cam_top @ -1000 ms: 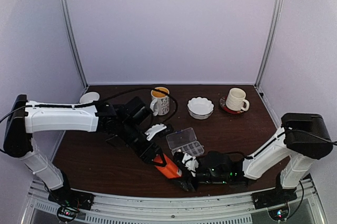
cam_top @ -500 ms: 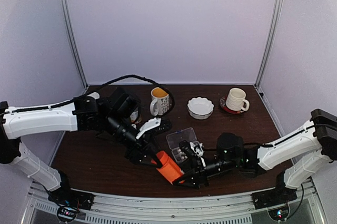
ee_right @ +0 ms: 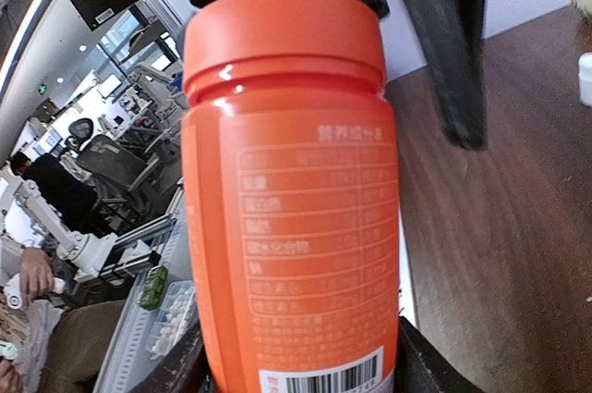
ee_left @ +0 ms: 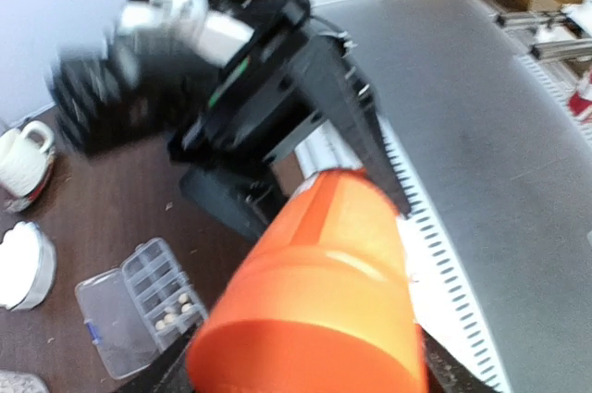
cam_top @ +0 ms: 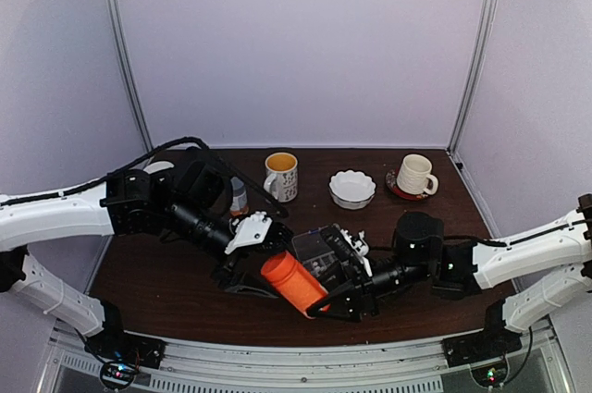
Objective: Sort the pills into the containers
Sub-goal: Screw the lid of the pill bottle onto the pill bottle.
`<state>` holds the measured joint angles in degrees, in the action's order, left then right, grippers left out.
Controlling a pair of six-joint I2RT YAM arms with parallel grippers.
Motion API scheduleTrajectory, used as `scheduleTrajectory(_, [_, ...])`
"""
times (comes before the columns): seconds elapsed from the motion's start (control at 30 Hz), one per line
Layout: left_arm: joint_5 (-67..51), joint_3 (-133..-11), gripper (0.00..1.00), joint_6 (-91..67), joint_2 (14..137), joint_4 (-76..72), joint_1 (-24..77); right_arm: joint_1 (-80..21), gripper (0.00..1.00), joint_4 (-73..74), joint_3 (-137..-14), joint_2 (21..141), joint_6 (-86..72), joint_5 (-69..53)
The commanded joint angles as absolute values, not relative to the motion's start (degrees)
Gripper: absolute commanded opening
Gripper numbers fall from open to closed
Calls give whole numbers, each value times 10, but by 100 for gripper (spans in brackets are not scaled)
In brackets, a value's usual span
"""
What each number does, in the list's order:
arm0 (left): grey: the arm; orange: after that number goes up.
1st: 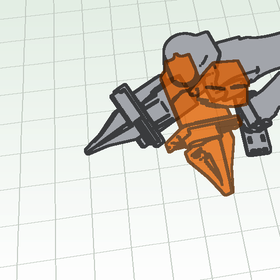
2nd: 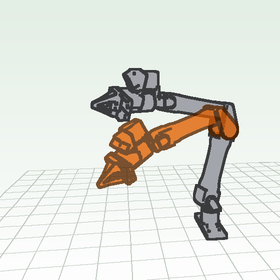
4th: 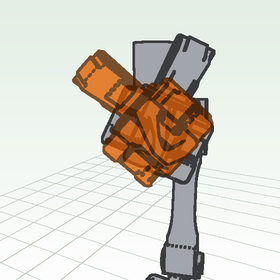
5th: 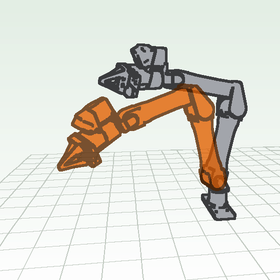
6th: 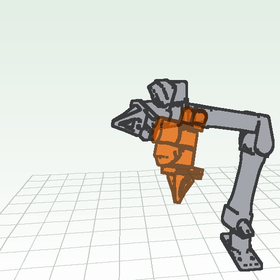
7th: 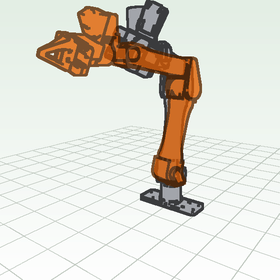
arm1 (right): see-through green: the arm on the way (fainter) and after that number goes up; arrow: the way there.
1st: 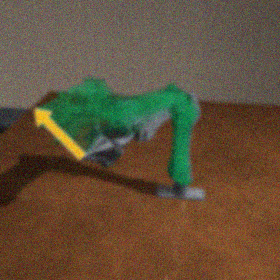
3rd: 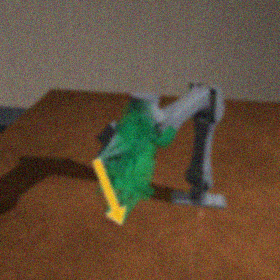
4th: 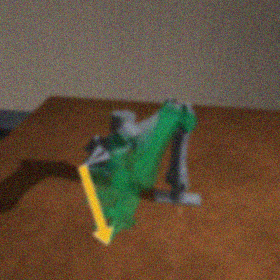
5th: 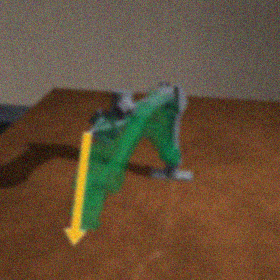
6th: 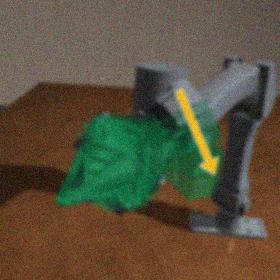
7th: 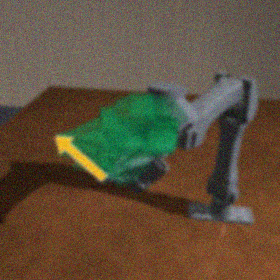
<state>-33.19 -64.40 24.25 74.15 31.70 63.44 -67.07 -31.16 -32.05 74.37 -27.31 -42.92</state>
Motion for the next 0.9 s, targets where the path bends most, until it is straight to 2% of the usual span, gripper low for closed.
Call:
scheduleTrajectory(0.0, [-233, -644, 81, 258, 730, 260, 634, -667, 3, -230, -367, 693, -187, -350])
scheduleTrajectory(0.03, [-216, -643, 93, 249, 725, 251, 635, -668, 3, -205, -371, 688, -171, -336])
scheduleTrajectory(0.07, [-194, -639, 97, 232, 719, 235, 633, -668, 3, -188, -374, 683, -159, -324])
scheduleTrajectory(0.3, [-119, -573, 98, 102, 614, 117, 609, -670, 4, -76, -386, 656, -88, -227])
scheduleTrajectory(0.4, [-43, -583, 97, -44, 584, 136, 608, -674, 5, -51, -385, 639, -70, -180])
scheduleTrajectory(0.53, [-144, -663, 98, -207, 628, 233, 599, -694, 5, -22, -386, 619, -22, -89])
scheduleTrajectory(0.63, [-161, -676, 97, -315, 654, 232, 599, -702, 5, -29, -376, 609, -8, -54])
scheduleTrajectory(0.87, [-166, -676, 97, -386, 660, 247, 599, -704, 4, -43, -374, 614, -8, -28])
